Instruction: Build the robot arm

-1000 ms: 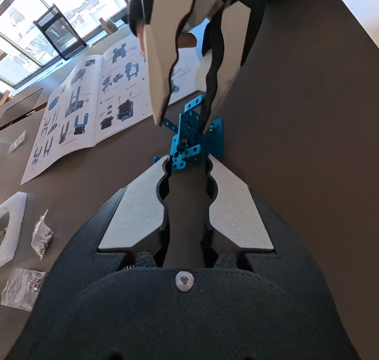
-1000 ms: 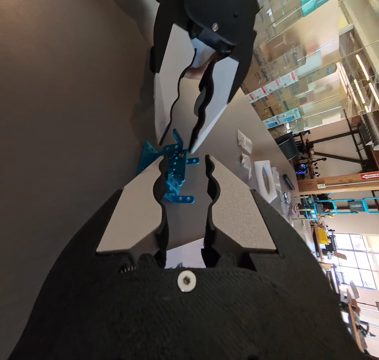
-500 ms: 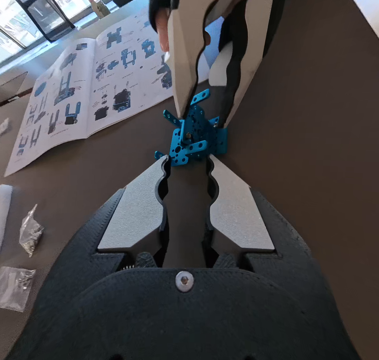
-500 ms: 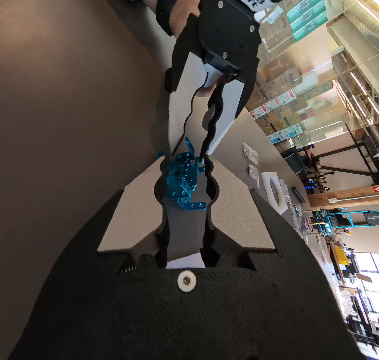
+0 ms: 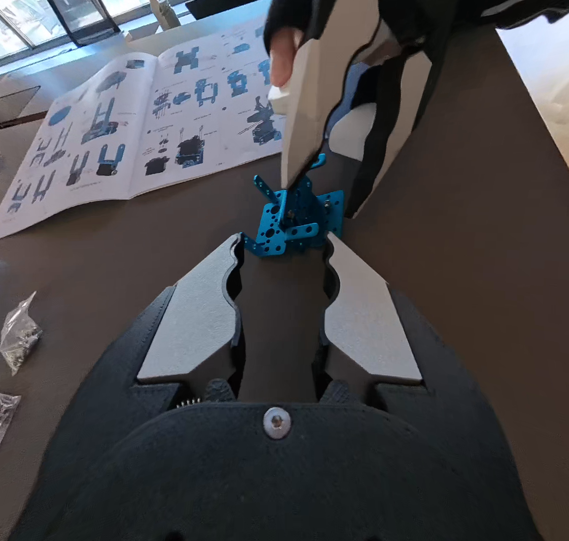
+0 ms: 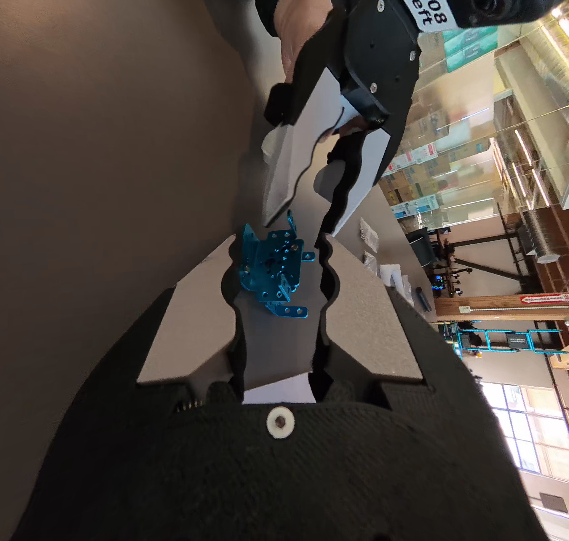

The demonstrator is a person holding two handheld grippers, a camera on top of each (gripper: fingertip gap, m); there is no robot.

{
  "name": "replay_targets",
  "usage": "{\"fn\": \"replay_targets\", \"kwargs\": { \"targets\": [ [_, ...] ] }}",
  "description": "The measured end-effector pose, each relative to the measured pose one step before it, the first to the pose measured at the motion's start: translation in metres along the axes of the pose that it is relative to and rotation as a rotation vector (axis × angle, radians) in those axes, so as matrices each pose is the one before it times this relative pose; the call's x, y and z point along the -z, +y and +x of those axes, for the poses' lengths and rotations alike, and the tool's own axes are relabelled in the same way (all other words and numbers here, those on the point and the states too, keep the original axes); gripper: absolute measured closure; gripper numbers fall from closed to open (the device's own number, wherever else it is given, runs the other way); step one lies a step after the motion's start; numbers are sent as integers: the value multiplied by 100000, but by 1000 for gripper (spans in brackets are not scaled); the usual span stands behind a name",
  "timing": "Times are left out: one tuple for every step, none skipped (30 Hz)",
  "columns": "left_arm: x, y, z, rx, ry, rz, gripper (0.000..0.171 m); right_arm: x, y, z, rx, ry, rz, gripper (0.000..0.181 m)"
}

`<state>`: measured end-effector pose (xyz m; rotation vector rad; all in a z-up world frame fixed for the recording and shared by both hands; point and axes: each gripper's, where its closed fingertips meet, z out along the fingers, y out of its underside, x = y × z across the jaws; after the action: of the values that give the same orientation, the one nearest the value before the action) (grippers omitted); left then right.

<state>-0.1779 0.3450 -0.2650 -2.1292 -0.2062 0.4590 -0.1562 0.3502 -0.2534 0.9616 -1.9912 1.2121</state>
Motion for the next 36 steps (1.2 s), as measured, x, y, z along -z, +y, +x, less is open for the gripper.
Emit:
{"fn": "replay_targets", "kwargs": {
  "targets": [
    [-37,-148,-33,543,162,699,126,-107,169,-96,567,228,-101,132],
    [-62,-233,69,191,444,1028,130,-147,343,-111,1472,84,-1883,132],
    [-85,-218,111,204,480,880,132,-155,209,-171,1970,-128,-1522,132],
    [-104,-143,211,154,880,255,132,-133,160,-207,1520,-471,-1477,135],
    [-95,-65,181,-136,294,-189,132,7,-49,-58,1334,91,-419,137],
    [-126,88,-100,-574,-1686,-943,133,49,-226,130,341,865,1005,137],
    [-159,166,-106,-889,-1509,-1480,131,43,-149,279,-1447,918,852,137],
    [-166,134,-72,-1149,-1136,-1244,127,46,74,254,-2337,119,-66,136],
    [-133,92,12,-1134,-445,-850,125,58,77,132,-2444,-425,418,136],
    [-100,80,-12,-375,-162,-750,125,-5,129,-78,-1863,-1314,-71,136],
    [-98,80,-7,313,239,-777,126,-48,214,-141,-685,-1308,-1390,136],
    [-92,89,-56,623,54,-812,128,-56,114,-29,216,-44,-1069,136],
    [-52,80,-79,565,-140,-607,134,-51,-24,-75,231,-194,-29,136],
    [-38,1,-50,231,-156,-129,141,-61,38,-32,6,-114,-214,136],
    [-27,-1,-72,-4,-535,-66,144,-57,81,8,-379,74,-379,136],
    [-46,15,63,-709,-46,-266,147,-50,91,-10,-82,98,-214,137],
    [-77,58,42,-1168,-463,-576,147,-42,137,-38,170,-101,-564,137],
    [-82,41,7,-1462,-1042,-470,148,-55,78,-50,164,39,-346,137],
    [-60,1,-12,-1571,-1316,-197,148,-31,-81,-26,173,95,383,137],
    [-39,10,-20,-1397,-1243,-204,149,-24,-50,-58,219,-83,112,138],
    [-44,21,-31,-1100,-944,-186,150,-12,-29,-29,344,44,42,139],
    [-30,38,-44,-682,-665,-305,151,-22,-13,15,449,282,74,139],
    [-20,27,-42,-508,-583,-137,152,-12,2,7,-43,107,-10,139],
    [-8,4,-29,-636,-498,3,152,-12,23,-26,-461,-267,-52,139],
    [-2,9,-7,-900,-513,47,152,-4,26,-4,-498,-315,-134,139],
    [15,14,-3,-888,-506,86,152,-20,22,4,-561,-322,-307,139],
    [23,12,1,-636,-321,105,152,-2,21,-6,-562,-369,-453,139],
    [29,2,18,-390,-120,132,152,27,57,-14,20,-295,-758,140],
    [-1,-1,-14,13,-107,9,152,47,97,37,428,188,-895,140],
    [-8,6,-31,170,-116,-121,153,26,81,47,443,262,-688,140],
    [-1,0,16,-111,-5,-11,152,16,-28,-6,351,-72,-237,139],
    [2,7,8,-277,-44,35,152,-13,-33,-16,302,-144,-171,139],
    [7,-3,5,-232,-61,48,153,-20,-3,-5,-148,-269,-157,139],
    [-1,0,5,-125,-79,-9,153,-12,31,-5,-649,-383,-212,139],
    [4,-3,-5,-115,-42,14,153,-6,17,-1,-634,-307,-144,139],
    [1,-3,3,-198,-28,57,153,-2,12,-10,-593,-163,189,139]
  ]
}}
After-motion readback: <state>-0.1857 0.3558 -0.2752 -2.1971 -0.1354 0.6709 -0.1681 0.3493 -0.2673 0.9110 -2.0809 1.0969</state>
